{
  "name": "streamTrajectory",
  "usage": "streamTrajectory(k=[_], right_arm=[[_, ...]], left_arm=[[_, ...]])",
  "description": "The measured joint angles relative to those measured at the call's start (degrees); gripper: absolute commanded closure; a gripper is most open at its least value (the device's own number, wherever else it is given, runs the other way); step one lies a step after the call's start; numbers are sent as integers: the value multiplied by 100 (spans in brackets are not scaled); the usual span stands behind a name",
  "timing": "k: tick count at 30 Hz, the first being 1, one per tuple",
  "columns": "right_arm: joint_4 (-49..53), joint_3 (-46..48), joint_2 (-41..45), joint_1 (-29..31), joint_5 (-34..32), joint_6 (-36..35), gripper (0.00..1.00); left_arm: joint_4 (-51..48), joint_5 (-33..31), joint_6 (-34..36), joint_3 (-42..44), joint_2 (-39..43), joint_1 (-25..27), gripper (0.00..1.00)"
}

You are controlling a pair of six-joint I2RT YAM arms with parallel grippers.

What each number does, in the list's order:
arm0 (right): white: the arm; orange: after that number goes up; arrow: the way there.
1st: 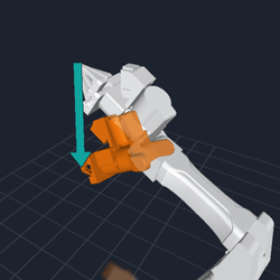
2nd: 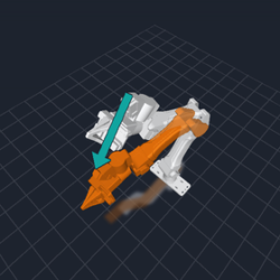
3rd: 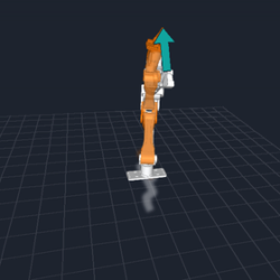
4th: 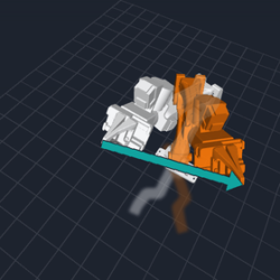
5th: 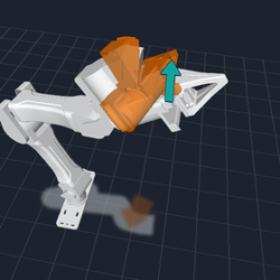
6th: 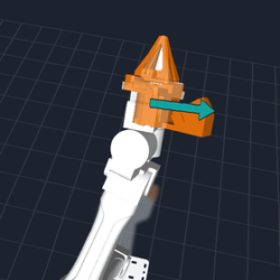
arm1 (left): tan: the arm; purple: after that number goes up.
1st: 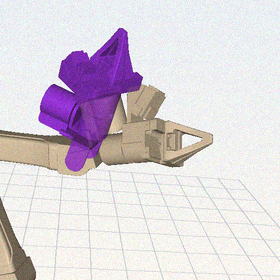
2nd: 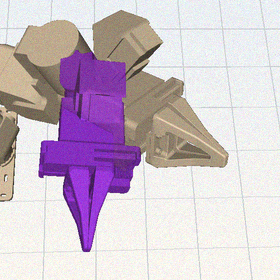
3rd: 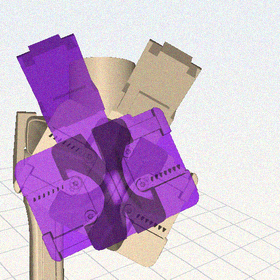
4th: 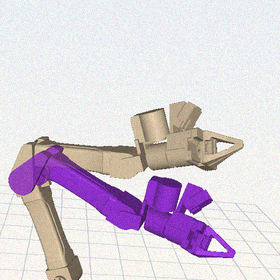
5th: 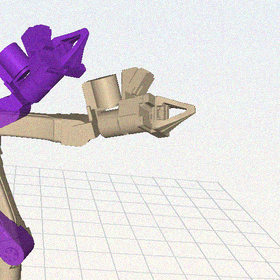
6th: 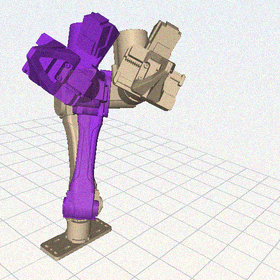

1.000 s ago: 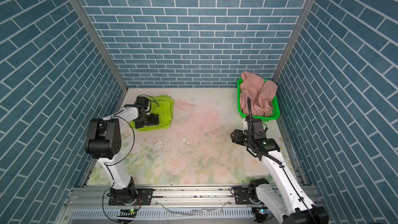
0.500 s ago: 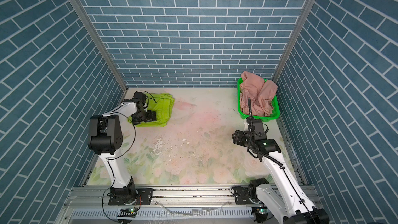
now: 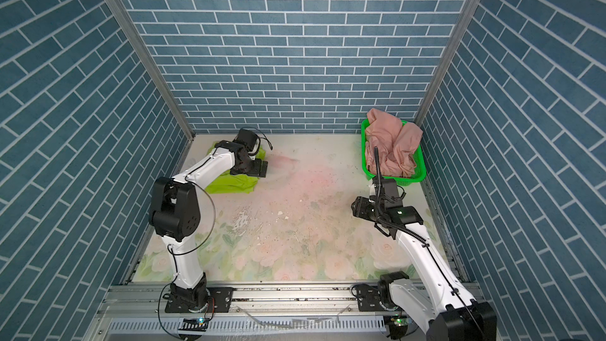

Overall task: Fold and stack the shorts
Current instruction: 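Release the green shorts with the left gripper while the right grasps the pink shorts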

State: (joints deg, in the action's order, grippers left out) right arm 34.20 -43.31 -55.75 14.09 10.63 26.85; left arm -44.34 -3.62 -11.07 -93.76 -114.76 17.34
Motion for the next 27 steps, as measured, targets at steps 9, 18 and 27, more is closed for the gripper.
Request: streamTrajectory(k=[9, 18, 27], right_arm=[[140, -1172, -610, -197, -737, -614, 35], [376, -2588, -1504, -1145, -1298, -1193, 34], [-37, -3477, -3252, -1847, -1539, -1541, 32]], left_arm=[[-254, -1091, 323, -190, -704, -57, 0], [-59, -1733, 605, -120, -916, -374, 0], [461, -1504, 752, -2, -896, -833, 0]])
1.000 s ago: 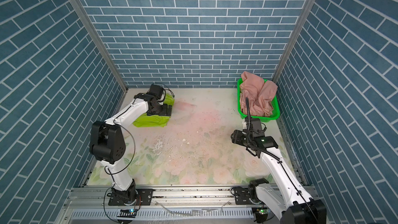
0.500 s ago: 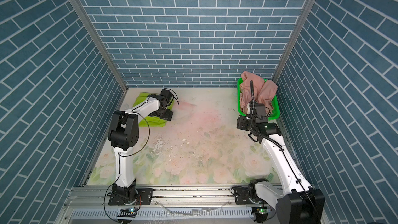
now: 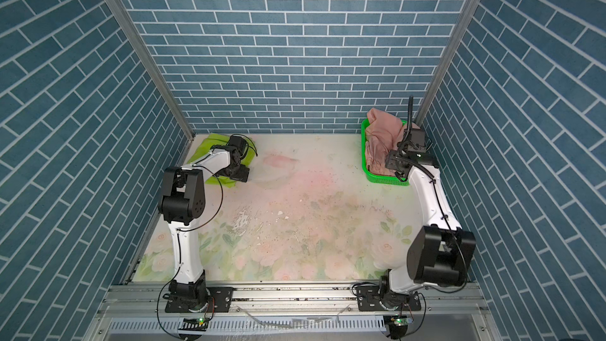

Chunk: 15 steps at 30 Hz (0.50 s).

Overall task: Fold and stack the shorts
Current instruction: 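Release the green shorts with the left gripper while the right grasps the pink shorts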

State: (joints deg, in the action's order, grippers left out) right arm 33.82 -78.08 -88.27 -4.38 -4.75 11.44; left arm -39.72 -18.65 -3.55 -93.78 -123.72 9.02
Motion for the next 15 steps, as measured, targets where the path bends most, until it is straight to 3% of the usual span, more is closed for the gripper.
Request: streamTrajectory(k=[6, 15], right_arm=[[-378, -557, -1099, -131, 319, -87, 30], [-901, -931, -1893, -129, 951, -92, 30]], left_arm=[[2, 238, 33, -133, 122, 35, 0], [-59, 1241, -334, 295, 1928, 37, 0]])
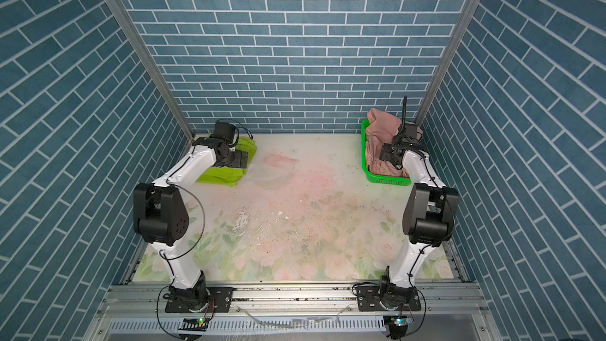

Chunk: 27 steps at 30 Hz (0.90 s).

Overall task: Fold and stack the shorts
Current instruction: 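Release the green shorts with the left gripper while the right grasps the pink shorts, then lift the pink shorts from the basket with the right gripper onto the table center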

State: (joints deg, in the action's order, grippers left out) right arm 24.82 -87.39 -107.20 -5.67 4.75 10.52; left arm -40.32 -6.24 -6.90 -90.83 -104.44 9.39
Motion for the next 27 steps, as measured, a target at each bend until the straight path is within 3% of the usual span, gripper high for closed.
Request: streamTrajectory(k=[7, 11, 12, 18, 22, 27], right_arm=[[-42, -240, -638, 4, -87, -42, 30], [-46, -437, -1043, 15, -153, -52, 36], [-42, -485, -1132, 15, -160, -42, 42], [-68, -713, -1550, 37, -173, 26, 99], [-179, -721, -1576, 96, -192, 13, 100], [-782, 4, -1027, 245, -125, 11, 100]], left_arm=[[24, 791, -264, 728, 623, 17, 0], [-22, 946, -332, 988, 748, 28, 0], [-35, 984, -352, 1025, 798, 28, 0], [-50, 1248, -442, 1224, 1362, 33, 0], [-48, 1346, -472, 1246, 1641, 37, 0], [24, 1432, -492, 1353, 1711, 37, 0]])
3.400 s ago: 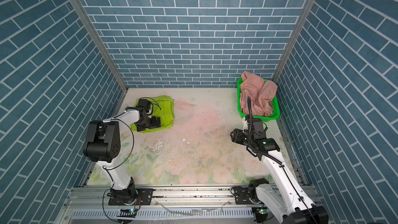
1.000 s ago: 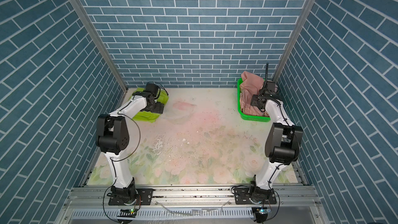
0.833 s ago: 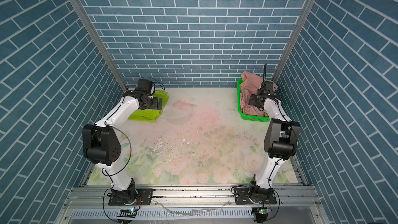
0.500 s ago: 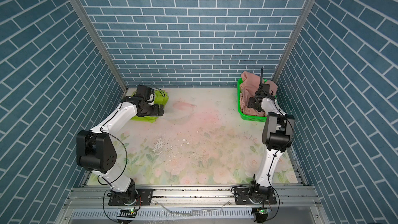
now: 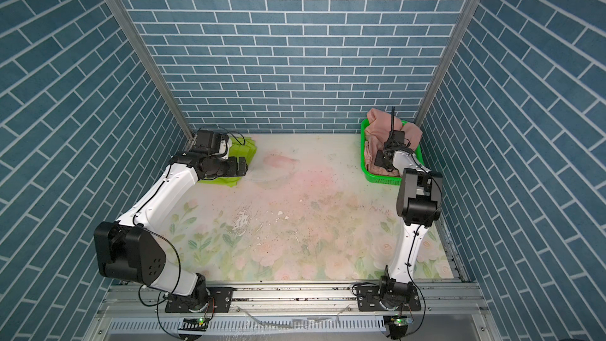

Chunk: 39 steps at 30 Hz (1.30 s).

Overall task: Fold and stack the shorts
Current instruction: 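Lift the pink shorts from the basket with the right gripper onto the table center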

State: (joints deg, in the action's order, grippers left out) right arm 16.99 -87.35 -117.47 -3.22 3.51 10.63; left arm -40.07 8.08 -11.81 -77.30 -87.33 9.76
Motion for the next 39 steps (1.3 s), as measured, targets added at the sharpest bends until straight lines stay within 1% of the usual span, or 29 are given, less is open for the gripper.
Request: streamTrajectory(k=[4, 10, 19, 23, 30, 35, 39], right_arm=[[-358, 376, 597, 70, 98, -2, 100], [-1248, 1191, 1652, 109, 214, -2, 100], [-1956, 1961, 2741, 216, 610, 2, 100], [-2131, 2120, 3106, 286, 743, 9, 100], [-2256, 1982, 3838, 354, 1051, 208, 100], [-1917, 1086, 4253, 658, 1362, 236, 100], [-1298, 98, 4509, 1073, 1770, 240, 100]], left_arm=[[37, 120, 0, 133, 0, 13, 0], [101, 212, 0, 175, 0, 63, 0], [214, 210, -7, 363, 140, 127, 0], [236, 208, -22, 505, 284, 142, 0], [289, 90, -28, 702, 525, 142, 0], [297, -61, -33, 750, 807, 142, 0], [260, -212, -31, 748, 1108, 142, 0]])
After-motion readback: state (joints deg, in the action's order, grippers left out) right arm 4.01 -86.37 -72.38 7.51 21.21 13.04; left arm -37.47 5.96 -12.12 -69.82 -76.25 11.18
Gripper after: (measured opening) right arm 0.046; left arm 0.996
